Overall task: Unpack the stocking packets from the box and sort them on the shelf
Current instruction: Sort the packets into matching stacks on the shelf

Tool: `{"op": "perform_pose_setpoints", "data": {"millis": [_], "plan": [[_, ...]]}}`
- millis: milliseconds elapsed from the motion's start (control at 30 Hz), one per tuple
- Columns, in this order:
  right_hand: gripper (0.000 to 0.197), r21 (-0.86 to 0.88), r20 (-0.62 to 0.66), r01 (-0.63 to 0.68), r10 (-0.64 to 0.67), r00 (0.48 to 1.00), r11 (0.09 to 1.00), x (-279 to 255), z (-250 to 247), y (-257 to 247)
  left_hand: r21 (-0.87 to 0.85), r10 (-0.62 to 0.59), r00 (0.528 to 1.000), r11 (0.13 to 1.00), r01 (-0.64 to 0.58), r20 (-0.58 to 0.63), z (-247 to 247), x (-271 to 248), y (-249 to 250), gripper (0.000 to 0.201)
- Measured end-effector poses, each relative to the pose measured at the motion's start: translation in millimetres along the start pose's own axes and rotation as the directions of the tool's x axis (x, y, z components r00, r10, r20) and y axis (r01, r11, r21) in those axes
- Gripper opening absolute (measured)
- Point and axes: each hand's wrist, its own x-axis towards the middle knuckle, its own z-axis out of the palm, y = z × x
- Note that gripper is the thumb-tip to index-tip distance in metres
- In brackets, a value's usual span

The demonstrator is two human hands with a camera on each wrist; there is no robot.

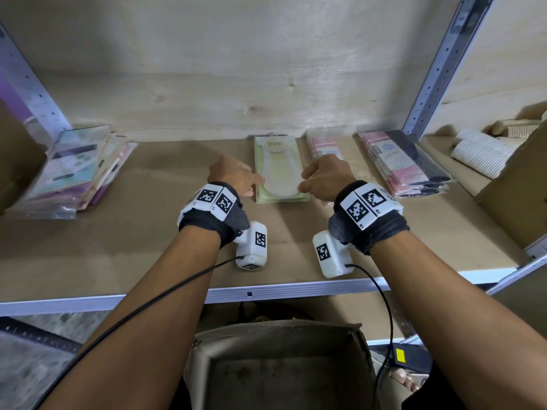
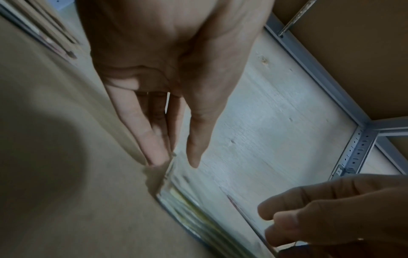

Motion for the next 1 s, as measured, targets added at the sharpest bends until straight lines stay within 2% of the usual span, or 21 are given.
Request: {"op": "perform_pose_setpoints", "data": {"millis": [133, 233, 400, 500, 633, 700, 767, 867, 1000], "plan": [[0.026, 0.026, -0.052, 0.102, -0.101, 0.994, 0.994, -4.8, -2.9, -6.1, 0.038, 0.088, 0.994, 0.996, -0.085, -0.068, -26.1, -4.8, -3.5, 0.027], [0.019, 0.115, -0.049, 0.182, -0.178, 0.983, 0.976, -16.0, 0.2, -18.7, 0.053, 0.147, 0.984, 0.988, -0.142, -0.105, -56.7, -9.8, -11.5, 0.014], [0.011, 0.322, 0.110, 0.239, -0.287, 0.952, 0.916, -36.3, 27.0, -48.0, 0.135, 0.184, 0.960, 0.978, -0.157, -0.211, -124.1, -20.3, -27.1, 0.014], [0.010, 0.392, 0.193, 0.209, -0.302, 0.934, 0.896, -40.8, 48.1, -73.9, 0.172, 0.190, 0.942, 0.974, -0.146, -0.276, -170.2, -25.6, -39.2, 0.005], [0.015, 0.440, 0.293, 0.183, -0.334, 0.896, 0.879, -42.4, 80.4, -118.2, 0.175, 0.148, 0.893, 0.981, -0.080, -0.425, -218.8, -23.3, -57.8, 0.023], [0.016, 0.445, 0.324, 0.187, -0.352, 0.878, 0.876, -42.5, 96.8, -142.9, 0.147, 0.127, 0.873, 0.987, -0.064, -0.471, -240.4, -21.5, -67.5, 0.019], [0.014, 0.449, 0.363, 0.182, -0.364, 0.857, 0.875, -42.1, 112.2, -167.7, 0.107, 0.091, 0.870, 0.993, -0.044, -0.484, -259.7, -21.0, -76.1, 0.017], [0.013, 0.459, 0.413, 0.153, -0.363, 0.835, 0.875, -39.9, 135.4, -203.2, 0.139, 0.030, 0.891, 0.990, 0.038, -0.454, -282.7, -19.1, -90.3, 0.030], [0.013, 0.507, 0.414, 0.115, -0.358, 0.837, 0.854, -32.8, 165.5, -243.4, 0.182, 0.002, 0.920, 0.980, 0.076, -0.392, -298.7, -17.0, -107.2, 0.026]]}}
